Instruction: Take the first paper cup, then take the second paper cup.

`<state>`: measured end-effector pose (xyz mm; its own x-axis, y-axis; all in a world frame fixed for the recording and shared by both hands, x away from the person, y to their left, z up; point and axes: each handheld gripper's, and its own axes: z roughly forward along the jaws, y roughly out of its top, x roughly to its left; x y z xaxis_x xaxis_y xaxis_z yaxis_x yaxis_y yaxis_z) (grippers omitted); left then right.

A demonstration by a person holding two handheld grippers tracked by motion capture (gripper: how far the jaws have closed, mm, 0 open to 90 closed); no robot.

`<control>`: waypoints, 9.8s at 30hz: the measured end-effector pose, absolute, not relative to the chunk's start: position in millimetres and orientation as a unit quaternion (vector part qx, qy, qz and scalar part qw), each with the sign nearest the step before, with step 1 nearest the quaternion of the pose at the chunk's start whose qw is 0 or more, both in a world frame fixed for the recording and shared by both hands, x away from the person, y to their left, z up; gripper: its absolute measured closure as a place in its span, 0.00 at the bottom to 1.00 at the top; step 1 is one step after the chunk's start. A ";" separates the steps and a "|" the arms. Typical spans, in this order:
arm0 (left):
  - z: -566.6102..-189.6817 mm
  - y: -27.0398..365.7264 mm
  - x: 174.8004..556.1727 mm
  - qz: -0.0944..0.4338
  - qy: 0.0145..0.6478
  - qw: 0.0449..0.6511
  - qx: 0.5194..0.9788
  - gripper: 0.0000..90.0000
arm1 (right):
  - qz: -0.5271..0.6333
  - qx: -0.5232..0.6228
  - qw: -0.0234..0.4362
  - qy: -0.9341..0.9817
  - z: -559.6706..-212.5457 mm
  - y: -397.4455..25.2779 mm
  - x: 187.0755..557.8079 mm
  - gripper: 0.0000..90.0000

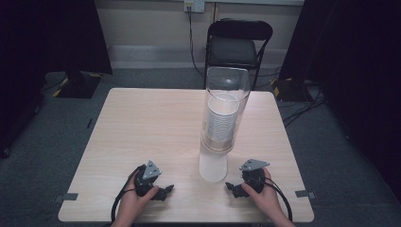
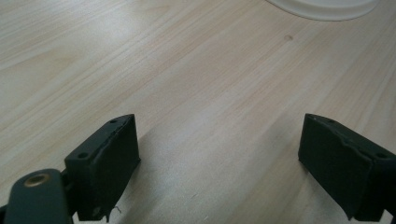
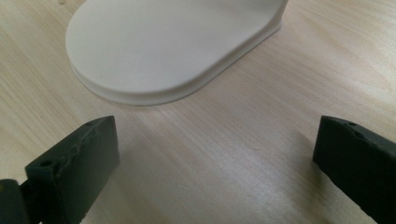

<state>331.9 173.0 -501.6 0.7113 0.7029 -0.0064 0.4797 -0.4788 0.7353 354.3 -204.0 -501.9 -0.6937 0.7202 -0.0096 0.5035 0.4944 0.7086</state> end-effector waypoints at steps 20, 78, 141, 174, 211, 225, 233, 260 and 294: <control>-501.5 173.1 332.1 0.148 0.349 0.373 0.847 0.13 | 0.425 0.356 0.127 0.822 -483.7 -184.6 347.8 0.22; -501.8 172.8 332.6 0.144 0.342 0.369 0.852 0.09 | 0.417 0.326 0.169 0.831 -478.8 -220.7 359.5 0.37; -501.8 172.8 332.6 0.144 0.342 0.369 0.852 0.09 | 0.423 0.354 0.124 0.825 -469.0 -228.5 339.1 0.20; -501.8 172.9 332.7 0.144 0.341 0.369 0.853 0.09 | 0.519 0.312 0.161 0.779 -417.0 -159.9 376.2 0.29; -502.2 171.1 332.9 0.141 0.339 0.368 0.854 0.06 | 0.424 0.313 0.143 0.837 -483.8 -182.5 352.2 0.40; -502.0 171.4 333.2 0.143 0.337 0.367 0.855 0.05 | 0.376 0.335 0.164 0.848 -496.1 -229.9 357.2 0.39; -502.0 171.3 333.1 0.143 0.337 0.368 0.855 0.05 | 0.377 0.345 0.159 0.845 -498.7 -235.2 358.8 0.30; -502.0 171.3 333.1 0.143 0.337 0.368 0.855 0.05 | 0.361 0.345 0.150 0.854 -486.0 -300.0 334.6 0.27; -502.0 171.3 333.2 0.142 0.337 0.368 0.855 0.05 | 0.358 0.426 0.284 0.781 -467.5 -288.8 429.1 0.30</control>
<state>333.2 171.3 -502.0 0.7327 0.6805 -0.0040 0.4712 -0.5031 0.7244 429.1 -288.8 -467.5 -0.4758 0.8684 -0.1398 0.4615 0.3818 0.8008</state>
